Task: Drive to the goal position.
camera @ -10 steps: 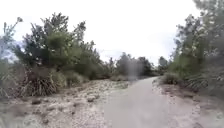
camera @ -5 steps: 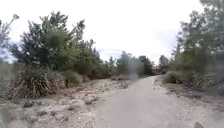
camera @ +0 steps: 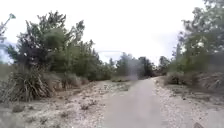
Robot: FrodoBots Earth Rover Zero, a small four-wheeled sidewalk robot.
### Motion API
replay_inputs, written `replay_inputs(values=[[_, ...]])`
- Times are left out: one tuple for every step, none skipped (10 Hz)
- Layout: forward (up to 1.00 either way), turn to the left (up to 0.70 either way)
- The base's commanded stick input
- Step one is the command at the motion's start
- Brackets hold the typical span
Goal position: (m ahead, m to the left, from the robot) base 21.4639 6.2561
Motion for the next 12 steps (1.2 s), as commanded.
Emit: replay_inputs(values=[[0.45,0.0],[0.45,0.0],[0.45,0.0],[0.45,0.0],[0.45,0.0],[0.45,0.0],[0.45,0.0],[0.45,0.0],[0.45,0.0],[0.45,0.0],[0.45,0.0],[0.45,0.0]])
